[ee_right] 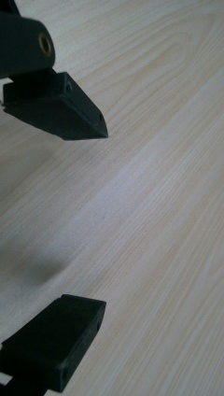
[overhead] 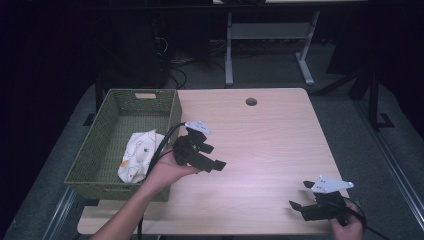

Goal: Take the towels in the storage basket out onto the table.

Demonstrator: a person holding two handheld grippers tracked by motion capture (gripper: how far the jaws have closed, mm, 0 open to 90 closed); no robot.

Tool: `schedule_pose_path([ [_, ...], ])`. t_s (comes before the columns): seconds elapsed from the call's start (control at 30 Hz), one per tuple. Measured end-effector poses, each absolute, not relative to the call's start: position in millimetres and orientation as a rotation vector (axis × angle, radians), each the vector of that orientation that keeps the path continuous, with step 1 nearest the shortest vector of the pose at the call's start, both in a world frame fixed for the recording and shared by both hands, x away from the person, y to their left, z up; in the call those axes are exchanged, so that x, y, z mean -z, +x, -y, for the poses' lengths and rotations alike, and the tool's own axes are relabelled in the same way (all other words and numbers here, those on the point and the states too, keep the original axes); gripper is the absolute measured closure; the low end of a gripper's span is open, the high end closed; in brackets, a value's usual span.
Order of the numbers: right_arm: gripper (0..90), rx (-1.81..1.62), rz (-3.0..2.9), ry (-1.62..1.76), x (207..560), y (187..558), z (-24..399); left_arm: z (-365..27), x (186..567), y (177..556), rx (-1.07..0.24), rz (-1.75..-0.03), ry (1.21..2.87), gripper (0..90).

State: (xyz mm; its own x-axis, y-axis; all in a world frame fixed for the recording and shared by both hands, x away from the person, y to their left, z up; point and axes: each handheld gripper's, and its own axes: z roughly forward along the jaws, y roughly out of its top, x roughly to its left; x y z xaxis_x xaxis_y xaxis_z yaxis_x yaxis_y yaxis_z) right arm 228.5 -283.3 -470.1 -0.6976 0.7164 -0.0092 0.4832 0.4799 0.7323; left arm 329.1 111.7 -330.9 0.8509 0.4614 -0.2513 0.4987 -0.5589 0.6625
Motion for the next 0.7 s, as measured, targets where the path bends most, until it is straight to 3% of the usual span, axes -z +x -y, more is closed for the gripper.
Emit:
schedule_pose_path([
  [0.7,14.0,-1.04,-2.423,1.017,471,229,283,-191,312,352,0.07,-0.884,2.133,23.0],
])
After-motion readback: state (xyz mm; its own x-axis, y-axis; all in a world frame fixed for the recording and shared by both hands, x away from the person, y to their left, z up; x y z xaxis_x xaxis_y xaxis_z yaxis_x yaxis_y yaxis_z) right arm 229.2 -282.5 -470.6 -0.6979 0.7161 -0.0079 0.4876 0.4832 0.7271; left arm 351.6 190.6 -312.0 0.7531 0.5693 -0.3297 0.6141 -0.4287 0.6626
